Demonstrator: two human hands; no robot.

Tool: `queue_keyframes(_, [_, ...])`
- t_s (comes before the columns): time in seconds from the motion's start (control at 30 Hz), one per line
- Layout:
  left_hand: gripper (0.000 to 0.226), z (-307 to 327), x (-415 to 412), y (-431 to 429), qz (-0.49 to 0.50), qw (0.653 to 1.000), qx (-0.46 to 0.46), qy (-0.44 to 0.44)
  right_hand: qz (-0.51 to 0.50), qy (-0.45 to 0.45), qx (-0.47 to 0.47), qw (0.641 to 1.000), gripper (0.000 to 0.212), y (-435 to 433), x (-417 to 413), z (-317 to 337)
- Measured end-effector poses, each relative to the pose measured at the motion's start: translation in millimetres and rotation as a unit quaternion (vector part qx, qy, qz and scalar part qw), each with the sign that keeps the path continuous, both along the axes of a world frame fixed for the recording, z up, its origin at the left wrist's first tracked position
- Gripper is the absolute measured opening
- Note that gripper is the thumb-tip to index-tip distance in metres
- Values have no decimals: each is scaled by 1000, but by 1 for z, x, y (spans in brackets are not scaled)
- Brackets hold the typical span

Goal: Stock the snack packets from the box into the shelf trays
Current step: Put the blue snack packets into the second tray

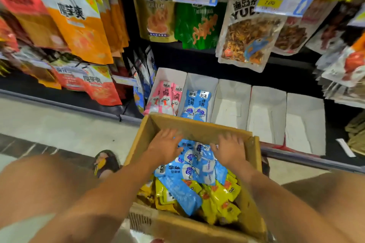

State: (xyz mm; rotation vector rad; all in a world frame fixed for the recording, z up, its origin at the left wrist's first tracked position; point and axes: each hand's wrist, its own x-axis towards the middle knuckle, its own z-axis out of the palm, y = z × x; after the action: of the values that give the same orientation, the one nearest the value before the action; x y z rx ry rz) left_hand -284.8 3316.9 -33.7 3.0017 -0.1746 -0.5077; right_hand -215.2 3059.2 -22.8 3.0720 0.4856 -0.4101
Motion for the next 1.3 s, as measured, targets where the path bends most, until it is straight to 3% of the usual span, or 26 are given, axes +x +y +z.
queue_keyframes(0.37, [62, -46, -145, 6, 79, 989, -31, 124, 95, 231, 16, 968, 42, 38, -119, -63])
queue_keyframes(0.63, [60, -54, -157, 8, 135, 980, -81, 123, 71, 221, 6, 973, 68, 50, -140, -98])
queue_keyframes(0.77, [61, -54, -152, 10, 161, 968, -112, 155, 65, 228, 0, 971, 68, 55, -136, -101])
queue_keyframes(0.93, [57, -51, -145, 12, 232, 943, -173, 164, 51, 255, 25, 965, 50, 54, -127, -102])
queue_keyframes(1.03, [53, -47, -139, 13, 281, 918, -227, 162, -27, 323, 131, 937, 62, 54, -119, -93])
queue_keyframes(1.2, [42, -45, -129, 11, 375, 847, -331, 180, -118, 416, 270, 860, 64, 50, -105, -65])
queue_keyframes(1.27, [31, -45, -125, 8, 412, 832, -328, 171, -151, 440, 300, 833, 64, 45, -100, -52])
queue_keyframes(1.3, [39, -43, -122, 7, 432, 829, -316, 162, -160, 443, 316, 823, 65, 43, -98, -48])
